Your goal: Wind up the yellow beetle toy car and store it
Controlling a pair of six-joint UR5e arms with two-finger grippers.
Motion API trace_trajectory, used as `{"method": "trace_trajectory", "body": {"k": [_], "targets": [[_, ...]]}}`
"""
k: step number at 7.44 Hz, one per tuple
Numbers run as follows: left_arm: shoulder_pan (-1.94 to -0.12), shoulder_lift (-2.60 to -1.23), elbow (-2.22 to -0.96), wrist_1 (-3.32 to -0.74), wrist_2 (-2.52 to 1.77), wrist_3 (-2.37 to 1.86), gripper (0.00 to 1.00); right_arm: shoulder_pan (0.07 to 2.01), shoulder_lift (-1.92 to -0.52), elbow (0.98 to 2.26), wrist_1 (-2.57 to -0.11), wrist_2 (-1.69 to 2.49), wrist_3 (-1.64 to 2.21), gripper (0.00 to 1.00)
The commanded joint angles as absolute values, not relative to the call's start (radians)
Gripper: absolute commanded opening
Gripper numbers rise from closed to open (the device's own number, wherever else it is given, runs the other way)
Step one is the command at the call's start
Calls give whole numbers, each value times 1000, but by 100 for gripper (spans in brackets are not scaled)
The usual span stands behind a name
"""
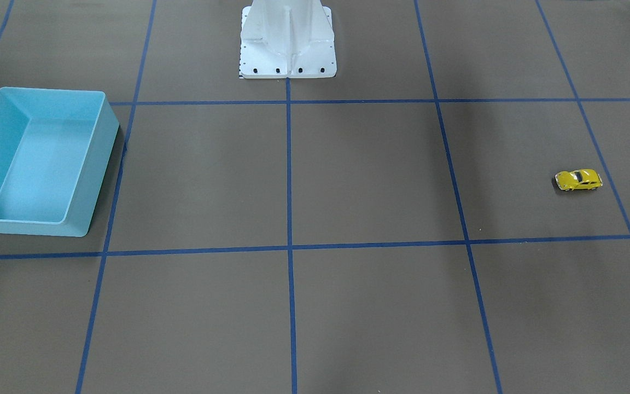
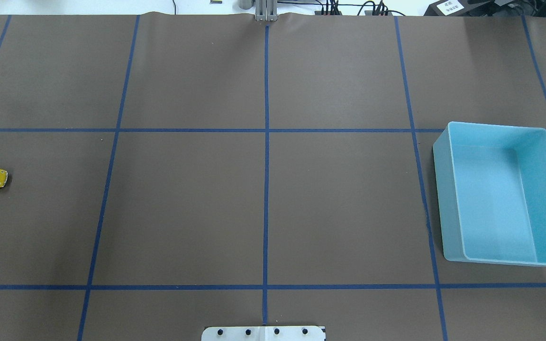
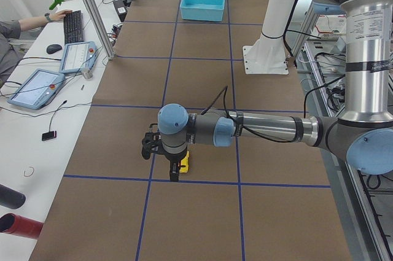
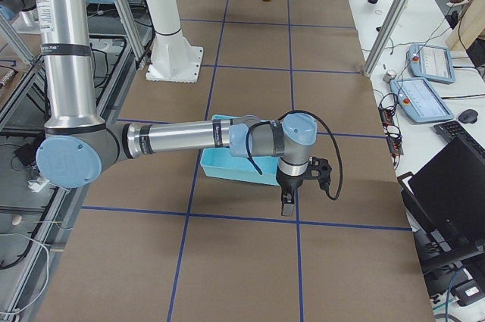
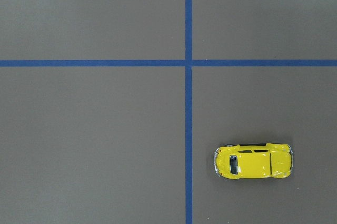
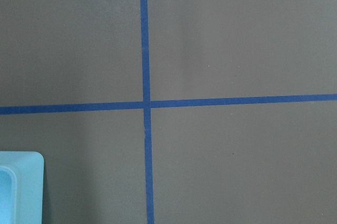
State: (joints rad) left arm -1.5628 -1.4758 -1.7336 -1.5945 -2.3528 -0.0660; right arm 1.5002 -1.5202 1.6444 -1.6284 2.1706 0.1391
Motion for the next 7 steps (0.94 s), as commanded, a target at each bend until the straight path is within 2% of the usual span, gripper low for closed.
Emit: {"method": "trace_trajectory", "body": {"k": [1, 4, 7], "targets": [[-1565, -1471, -1759, -1594, -2347, -66, 100, 1500, -1520, 1644, -1628, 2171, 140, 100], [-1551, -1492, -1795, -1592, -2323, -57, 100, 1500, -1520, 1643, -1629, 2171, 140, 100], [-1504, -1505, -1844, -1600, -2324, 193, 100, 1500, -1529, 1643, -1626, 2171, 140, 100]]}}
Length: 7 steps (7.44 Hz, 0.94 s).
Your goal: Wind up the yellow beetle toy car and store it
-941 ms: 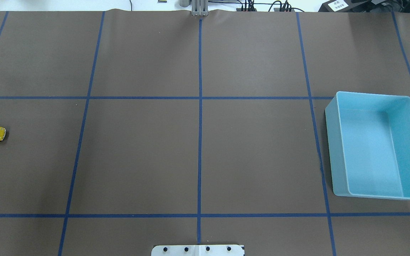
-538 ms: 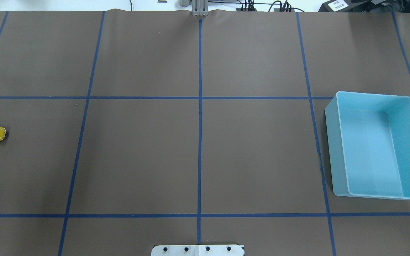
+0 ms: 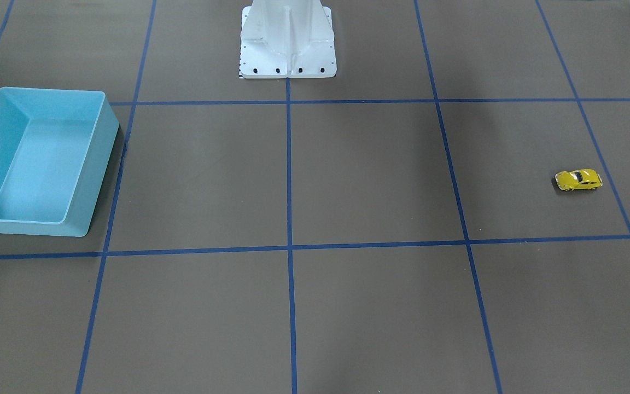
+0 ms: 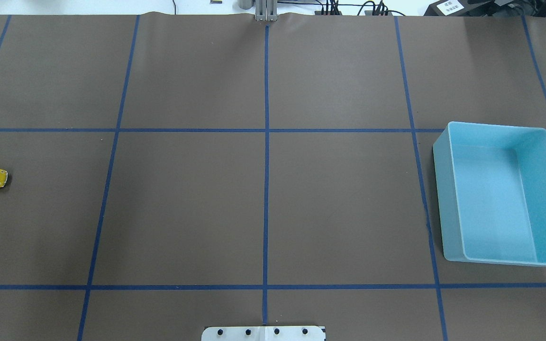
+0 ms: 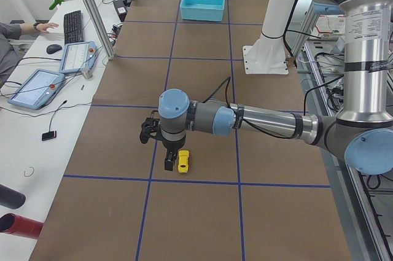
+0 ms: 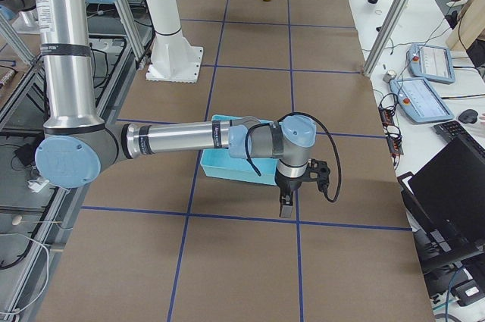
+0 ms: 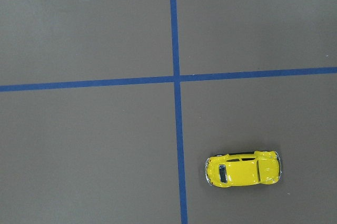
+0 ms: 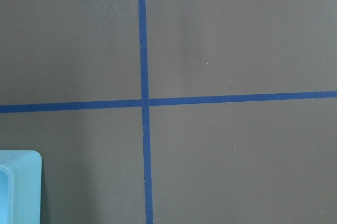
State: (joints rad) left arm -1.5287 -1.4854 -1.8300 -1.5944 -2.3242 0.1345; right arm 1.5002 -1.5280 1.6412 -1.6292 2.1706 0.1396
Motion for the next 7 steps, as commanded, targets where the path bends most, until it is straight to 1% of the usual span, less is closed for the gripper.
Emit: {"method": "trace_trajectory", "body": {"k": [1, 4, 5, 6, 7], "targets": [[-1452, -1512, -1847, -1600, -2324, 297, 100, 1500, -1528, 1644, -1625, 2171, 140, 100], [-1393, -1511, -1839, -1603, -2321, 736, 100, 1500, -1522, 1640, -1624, 2171, 140, 100], [-1356, -1476, -1841, -1673, -2271, 852, 100, 1500, -1520, 1640, -1624, 2171, 140, 100], [-1344, -1462, -1826, -1781, -2240, 924, 100, 1499, -1520, 1638, -1624, 2169, 140, 100], [-1301, -1463, -1807, -1823, -2227, 984, 100, 1499, -1520, 1638, -1624, 2169, 140, 100]]}}
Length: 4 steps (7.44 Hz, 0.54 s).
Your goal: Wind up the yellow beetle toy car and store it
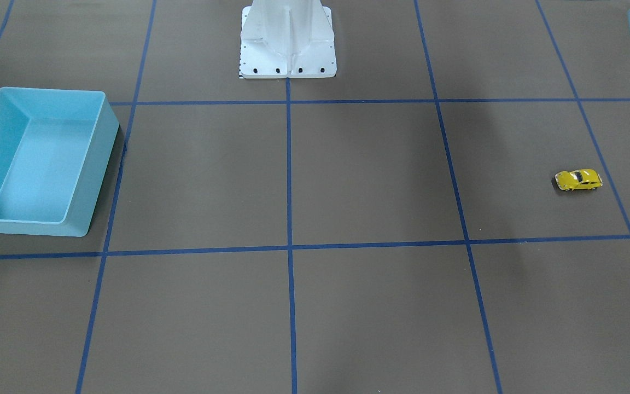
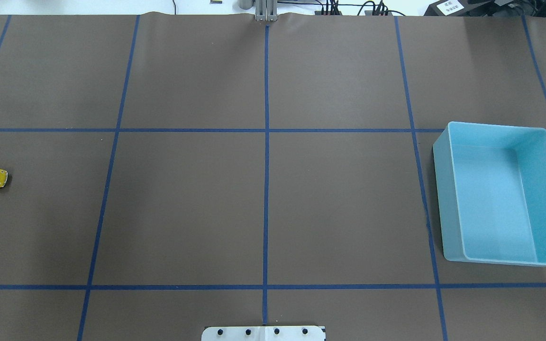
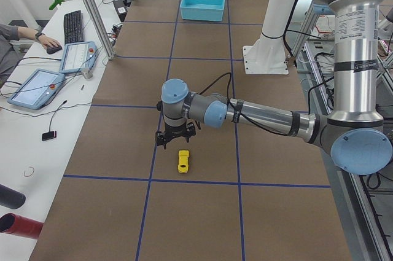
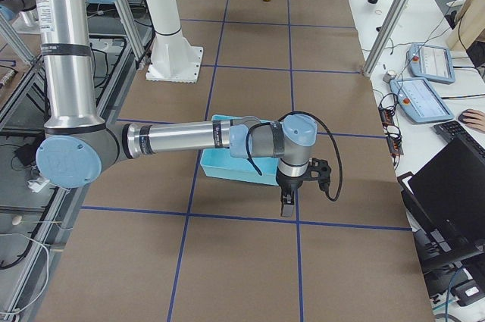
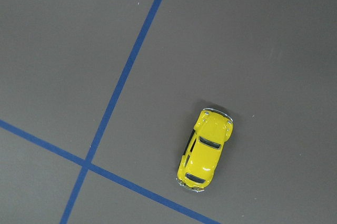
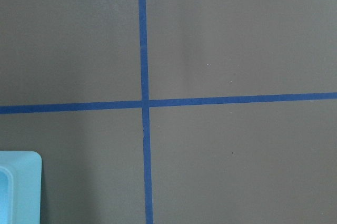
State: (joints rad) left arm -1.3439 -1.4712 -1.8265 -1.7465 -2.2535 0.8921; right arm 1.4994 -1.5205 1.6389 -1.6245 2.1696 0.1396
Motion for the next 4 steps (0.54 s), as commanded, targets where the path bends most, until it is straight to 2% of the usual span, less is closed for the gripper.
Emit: {"method": "trace_trajectory", "body": {"k": [1, 4], "targets": [[-1273, -1468, -1780, -1830, -2227, 997, 100, 1499, -1520, 1638, -1624, 2169, 140, 100], [-1191, -1480, -1703, -1835, -2236, 1003, 100, 1499, -1520, 1640, -1624, 2169, 140, 100]]}}
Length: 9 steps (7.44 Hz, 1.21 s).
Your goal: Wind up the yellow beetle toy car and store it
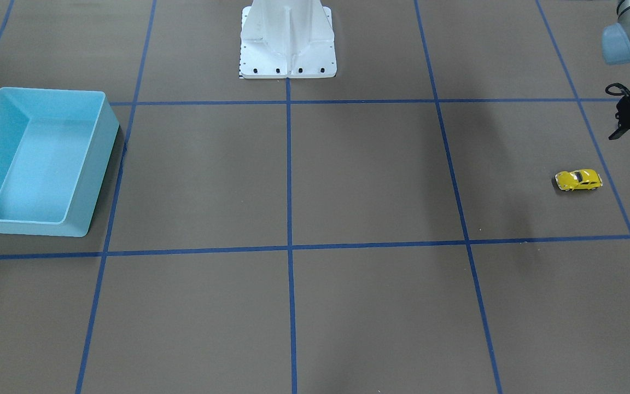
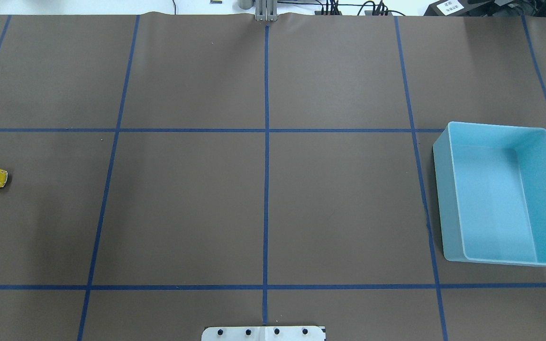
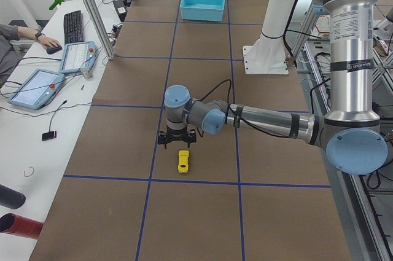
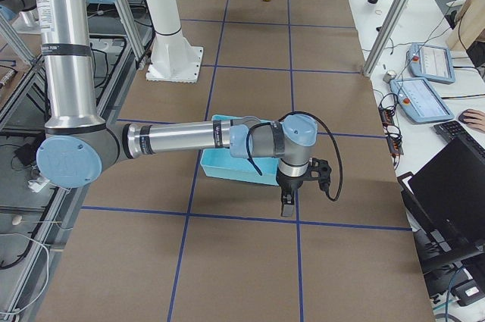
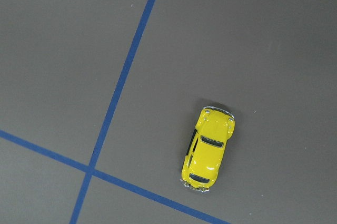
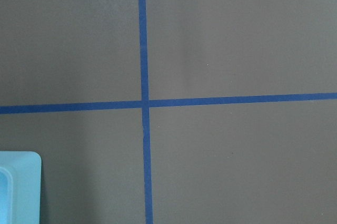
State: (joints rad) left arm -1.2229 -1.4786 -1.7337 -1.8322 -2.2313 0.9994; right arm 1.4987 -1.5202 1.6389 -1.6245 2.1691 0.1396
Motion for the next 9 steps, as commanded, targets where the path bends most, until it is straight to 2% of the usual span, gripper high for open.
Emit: {"method": "trace_trajectory", "body": {"k": [1, 4, 7, 9], "targets": [[-1178, -1480, -1686, -1835, -2238, 1014, 100, 1499, -1520, 1640, -1624, 2169, 140, 100], [-1125, -1512, -1658, -1862, -2230, 1065, 100, 1499, -1520, 1638, -1624, 2169, 140, 100], [-1117, -1534, -1533, -1966, -2241, 1055, 100, 1499, -1520, 1638, -1624, 2183, 140, 100], [-1117, -1555, -1532, -1979, -2241, 1052, 100, 1499, -1519, 1634, -1624, 2181, 140, 100]]}}
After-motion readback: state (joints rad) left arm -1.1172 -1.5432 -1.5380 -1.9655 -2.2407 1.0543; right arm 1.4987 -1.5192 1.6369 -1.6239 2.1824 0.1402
